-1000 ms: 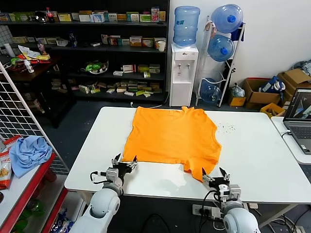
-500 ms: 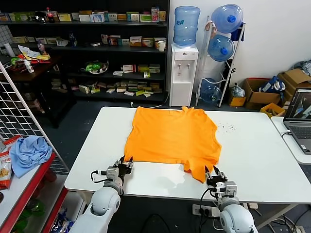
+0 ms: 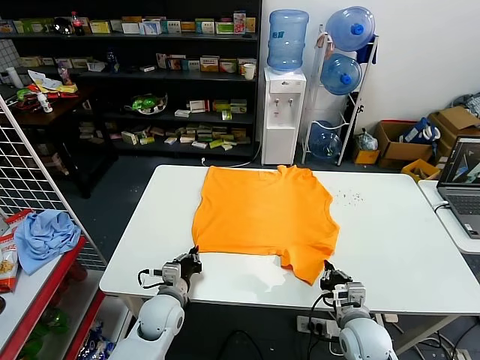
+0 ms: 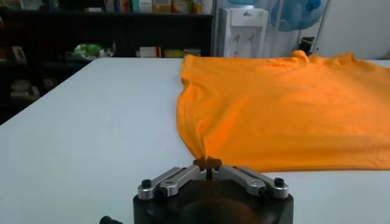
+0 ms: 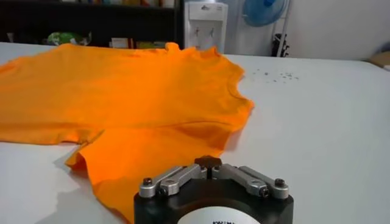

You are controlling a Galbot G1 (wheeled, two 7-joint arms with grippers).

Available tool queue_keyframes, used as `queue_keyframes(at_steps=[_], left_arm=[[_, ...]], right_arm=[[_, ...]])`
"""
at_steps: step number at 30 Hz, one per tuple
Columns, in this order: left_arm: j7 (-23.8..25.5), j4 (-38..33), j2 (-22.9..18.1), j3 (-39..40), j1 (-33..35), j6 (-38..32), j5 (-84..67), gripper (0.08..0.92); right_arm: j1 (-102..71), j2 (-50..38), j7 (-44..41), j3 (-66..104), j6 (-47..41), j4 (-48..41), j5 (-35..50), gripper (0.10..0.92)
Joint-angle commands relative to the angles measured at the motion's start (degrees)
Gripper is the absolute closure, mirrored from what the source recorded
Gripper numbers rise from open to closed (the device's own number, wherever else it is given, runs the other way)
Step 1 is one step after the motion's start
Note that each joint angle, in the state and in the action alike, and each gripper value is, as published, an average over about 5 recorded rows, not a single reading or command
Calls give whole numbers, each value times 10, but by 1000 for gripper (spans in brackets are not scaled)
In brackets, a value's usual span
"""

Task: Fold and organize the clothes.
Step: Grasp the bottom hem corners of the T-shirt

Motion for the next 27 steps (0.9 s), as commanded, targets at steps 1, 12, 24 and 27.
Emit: queue_keyframes(at_steps=[1, 12, 24, 27], left_arm=[[1, -14, 3, -3, 18, 1, 0, 902], [2, -25, 6, -8, 32, 2, 1, 902], [2, -37, 9, -12, 43, 2, 2, 902], [2, -40, 10, -12, 46, 2, 2, 902]], right_arm=[[-3, 4, 7, 0, -6, 5, 1, 901], [-2, 21, 25, -5, 8, 2, 0, 707], [2, 27, 34, -7, -10, -16, 22, 419], [3, 28, 37, -8, -18, -18, 26, 487]])
